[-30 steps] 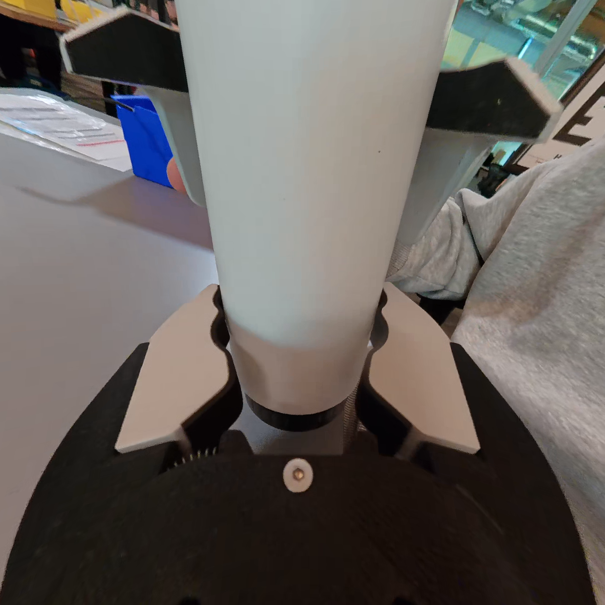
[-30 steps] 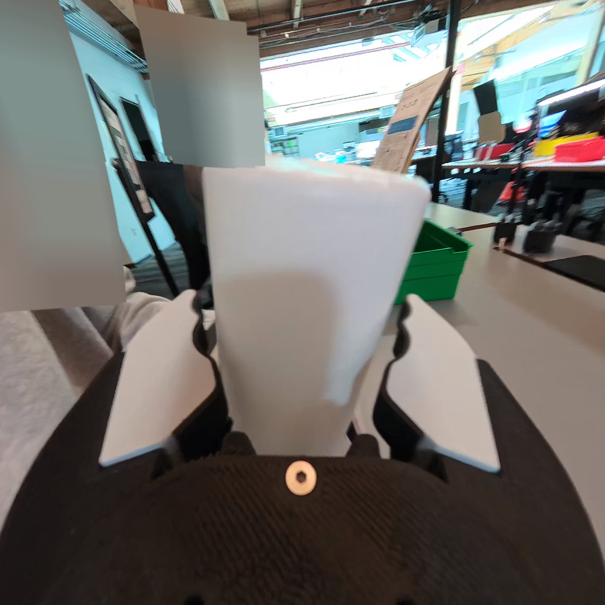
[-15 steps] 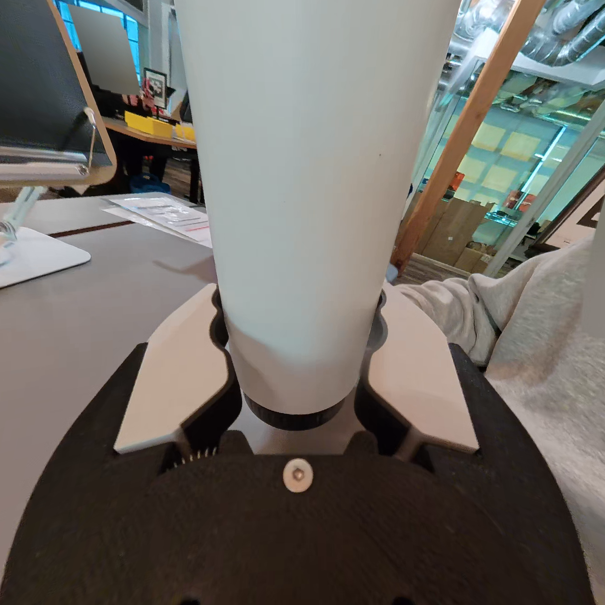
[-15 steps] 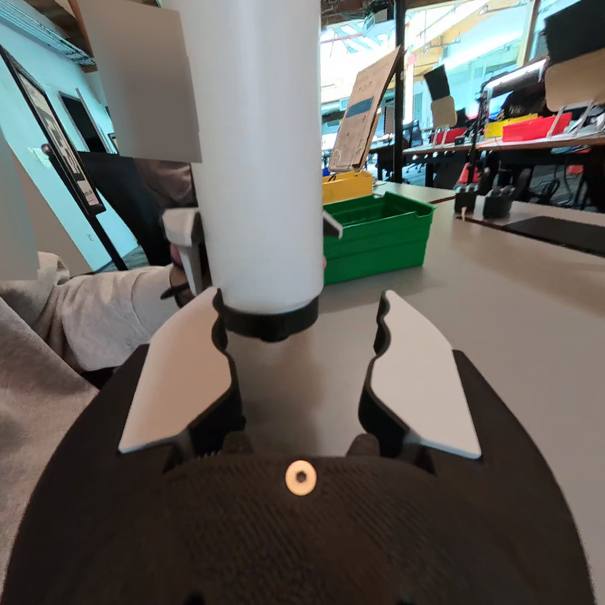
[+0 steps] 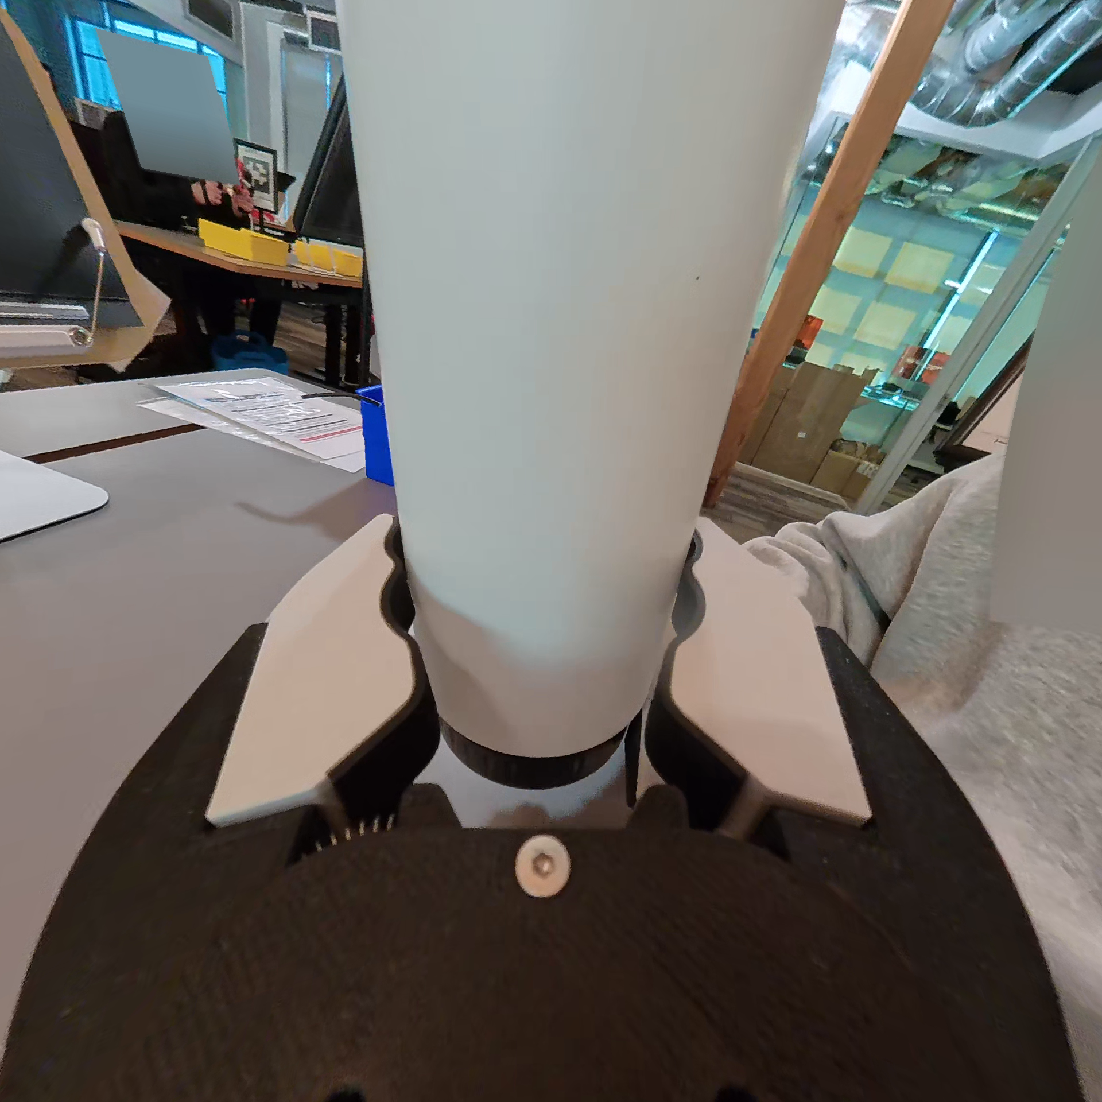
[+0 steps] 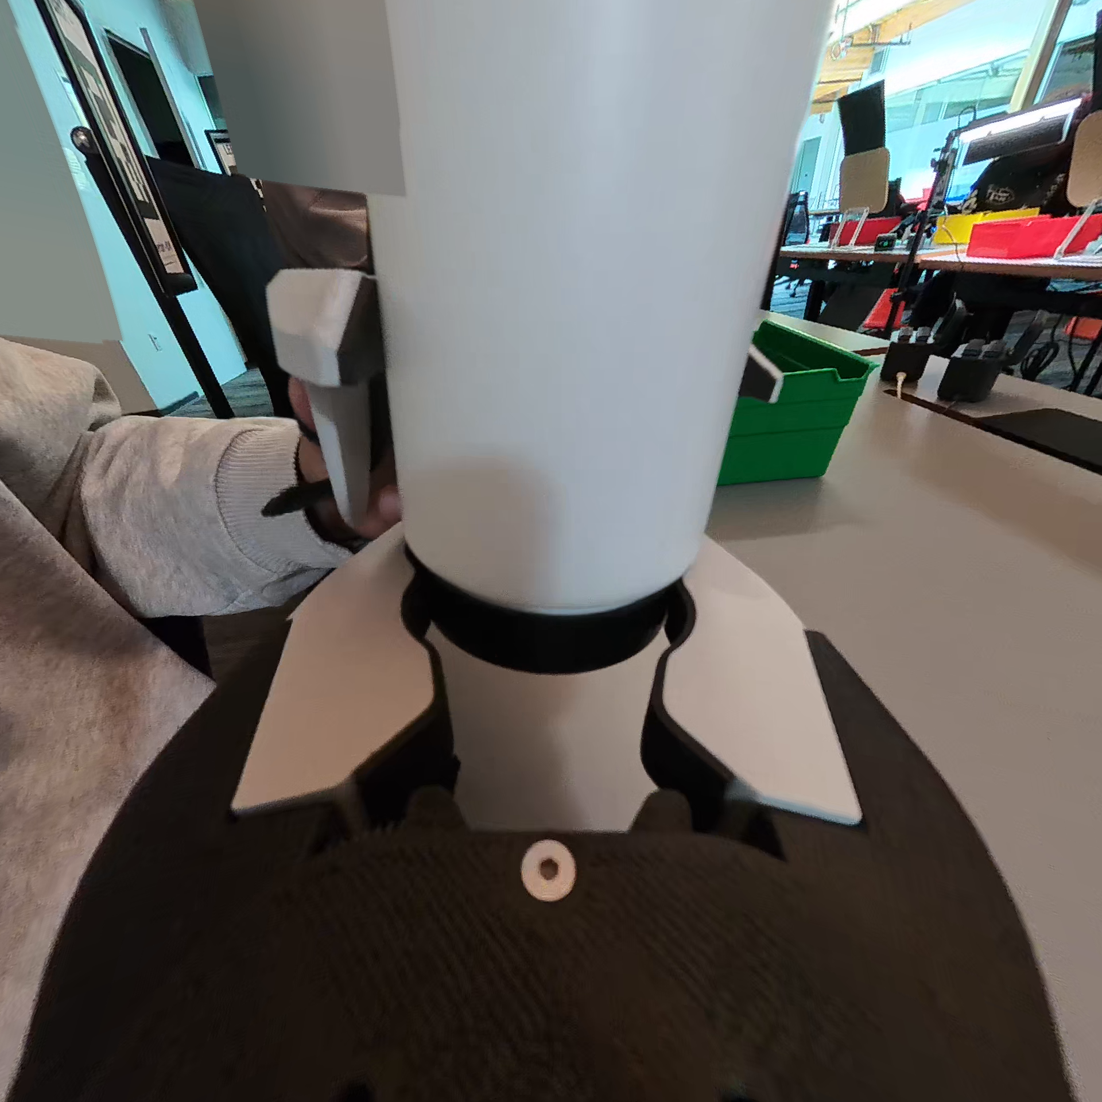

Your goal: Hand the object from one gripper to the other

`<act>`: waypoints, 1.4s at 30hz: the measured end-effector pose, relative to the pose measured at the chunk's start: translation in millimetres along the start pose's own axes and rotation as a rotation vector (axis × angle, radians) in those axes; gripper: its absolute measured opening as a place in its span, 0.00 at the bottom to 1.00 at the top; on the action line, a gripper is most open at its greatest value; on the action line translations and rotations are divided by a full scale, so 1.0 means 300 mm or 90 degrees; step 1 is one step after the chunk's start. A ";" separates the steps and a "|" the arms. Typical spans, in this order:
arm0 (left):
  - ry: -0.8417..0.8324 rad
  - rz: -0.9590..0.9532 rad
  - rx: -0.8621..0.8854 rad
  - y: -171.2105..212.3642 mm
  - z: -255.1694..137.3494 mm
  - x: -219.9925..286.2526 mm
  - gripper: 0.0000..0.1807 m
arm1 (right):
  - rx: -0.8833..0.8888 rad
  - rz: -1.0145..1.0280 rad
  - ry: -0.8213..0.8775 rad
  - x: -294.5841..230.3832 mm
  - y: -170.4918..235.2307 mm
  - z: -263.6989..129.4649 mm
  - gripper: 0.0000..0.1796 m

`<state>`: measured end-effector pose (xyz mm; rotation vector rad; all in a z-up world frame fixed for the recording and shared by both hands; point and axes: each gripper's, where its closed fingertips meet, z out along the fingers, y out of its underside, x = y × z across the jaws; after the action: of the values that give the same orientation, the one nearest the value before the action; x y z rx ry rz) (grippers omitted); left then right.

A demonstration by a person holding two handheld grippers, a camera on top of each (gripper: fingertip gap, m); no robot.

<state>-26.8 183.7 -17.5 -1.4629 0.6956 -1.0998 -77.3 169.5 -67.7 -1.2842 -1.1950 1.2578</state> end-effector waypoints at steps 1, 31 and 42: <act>-0.005 0.004 -0.003 0.003 0.003 0.000 0.49 | -0.003 0.002 0.001 0.000 0.005 0.001 0.44; -0.058 -0.125 0.055 0.070 -0.050 -0.163 0.57 | 0.114 -0.096 0.084 0.223 -0.113 -0.200 0.44; -0.060 -0.025 0.056 -0.024 -0.052 -0.094 0.58 | 0.049 -0.077 0.041 0.176 -0.023 -0.131 0.44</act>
<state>-53.1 203.6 -18.4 -1.4480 0.5483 -1.0716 -38.6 222.9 -63.9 -1.1705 -1.1509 1.1556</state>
